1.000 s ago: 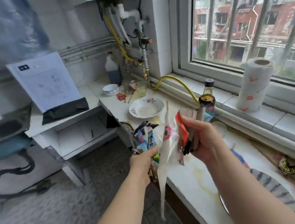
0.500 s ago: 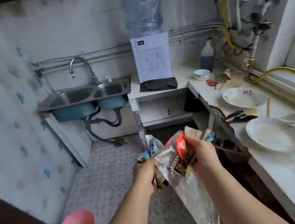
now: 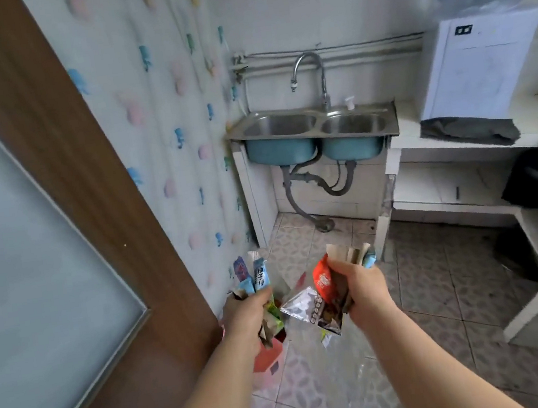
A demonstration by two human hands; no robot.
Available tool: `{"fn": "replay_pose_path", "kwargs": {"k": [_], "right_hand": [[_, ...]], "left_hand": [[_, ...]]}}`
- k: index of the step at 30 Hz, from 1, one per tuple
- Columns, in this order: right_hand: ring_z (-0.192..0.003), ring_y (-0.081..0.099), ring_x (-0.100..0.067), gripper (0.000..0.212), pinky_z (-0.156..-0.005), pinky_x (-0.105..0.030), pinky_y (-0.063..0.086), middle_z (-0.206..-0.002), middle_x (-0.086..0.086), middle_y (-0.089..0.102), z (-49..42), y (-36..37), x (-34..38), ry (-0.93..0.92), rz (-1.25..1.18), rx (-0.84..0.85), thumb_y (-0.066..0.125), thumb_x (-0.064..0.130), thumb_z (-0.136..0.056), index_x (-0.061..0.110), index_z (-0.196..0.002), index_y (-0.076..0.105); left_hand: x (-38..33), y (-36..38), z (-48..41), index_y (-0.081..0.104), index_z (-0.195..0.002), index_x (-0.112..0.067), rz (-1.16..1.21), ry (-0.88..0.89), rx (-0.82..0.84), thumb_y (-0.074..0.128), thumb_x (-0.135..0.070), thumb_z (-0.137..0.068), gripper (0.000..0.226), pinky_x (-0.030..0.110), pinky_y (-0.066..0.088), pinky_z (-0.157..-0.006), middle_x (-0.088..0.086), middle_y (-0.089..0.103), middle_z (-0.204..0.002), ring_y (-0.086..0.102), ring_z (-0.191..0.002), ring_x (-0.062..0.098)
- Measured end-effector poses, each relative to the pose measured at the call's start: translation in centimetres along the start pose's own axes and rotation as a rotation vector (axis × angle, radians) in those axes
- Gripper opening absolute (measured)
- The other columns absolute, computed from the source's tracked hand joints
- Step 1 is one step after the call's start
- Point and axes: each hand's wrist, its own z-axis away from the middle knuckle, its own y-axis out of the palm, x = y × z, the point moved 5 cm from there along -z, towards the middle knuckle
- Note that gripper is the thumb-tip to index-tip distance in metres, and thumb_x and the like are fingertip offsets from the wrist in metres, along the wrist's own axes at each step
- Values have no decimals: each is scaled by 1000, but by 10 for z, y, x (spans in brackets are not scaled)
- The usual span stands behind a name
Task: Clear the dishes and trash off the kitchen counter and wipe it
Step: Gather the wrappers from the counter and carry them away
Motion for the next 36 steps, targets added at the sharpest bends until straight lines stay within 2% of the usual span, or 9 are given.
{"fn": "replay_pose_path", "kwargs": {"k": [4, 7, 9, 16, 22, 25, 28, 31, 36], "right_hand": [[-57, 57, -19, 12, -43, -18, 43, -67, -7, 59, -4, 37, -20, 9, 71, 44, 68, 2, -80, 7, -83, 57], [-58, 57, -20, 14, -40, -18, 43, -69, -8, 60, -12, 57, -34, 28, 96, 75, 70, 5, -80, 7, -82, 57], [-62, 59, -22, 14, -49, -23, 46, -73, -10, 61, -22, 70, -45, 55, 108, 98, 71, 7, -80, 6, -84, 58], [-77, 61, -29, 15, -73, -39, 52, -80, -15, 63, -72, 115, -68, 131, 141, 168, 74, 8, -78, 5, -84, 61], [-55, 50, -22, 20, -46, -24, 43, -66, -12, 54, -131, 154, -70, 157, 208, 235, 74, 11, -75, 6, -90, 63], [-56, 50, -22, 32, -49, -24, 41, -69, -13, 55, -159, 169, -79, 197, 243, 277, 76, 17, -67, 2, -93, 65], [-53, 56, -17, 12, -49, -23, 43, -62, -4, 60, -188, 175, -92, 232, 277, 249, 72, 6, -78, 9, -84, 62], [-38, 50, -9, 19, -39, -19, 39, -45, 4, 55, -212, 179, -116, 276, 336, 218, 70, 5, -80, 13, -73, 55], [-51, 55, -16, 14, -48, -23, 42, -66, -5, 59, -242, 180, -149, 287, 434, 104, 70, 5, -80, 13, -82, 58]], "left_hand": [[6, -36, -17, 62, -84, -8, 51, -43, -57, 76, -22, -77, 21, 27, 46, -44, 9, 54, -52, 50, -36, 19], [12, -51, -25, 63, -79, -13, 73, -40, -110, 77, -22, -76, 16, 29, 46, -53, 8, 58, -61, 57, -55, 24], [14, -59, -35, 62, -77, -18, 84, -37, -153, 77, -20, -75, 15, 29, 48, -59, 7, 62, -67, 60, -65, 25], [3, -70, -86, 64, -86, -11, 120, -59, -259, 76, -16, -78, 15, 26, 46, -53, 5, 60, -61, 54, -48, 20], [-17, -66, -138, 59, -98, -13, 144, -45, -425, 73, -17, -80, 23, 34, 55, -62, 1, 60, -71, 59, -60, 19], [-21, -64, -163, 57, -105, -12, 159, -36, -479, 73, -16, -80, 29, 31, 53, -61, 0, 61, -78, 59, -67, 17], [-17, -61, -186, 53, -106, -14, 169, -73, -506, 73, -18, -81, 32, 27, 50, -60, -1, 60, -83, 59, -69, 14], [-3, -64, -209, 51, -105, -17, 161, -144, -547, 74, -21, -81, 33, 30, 53, -65, -3, 59, -80, 59, -68, 14], [20, -73, -253, 50, -96, -18, 49, -218, -540, 73, -26, -82, 28, 36, 56, -79, 1, 60, -86, 63, -80, 24]]}}
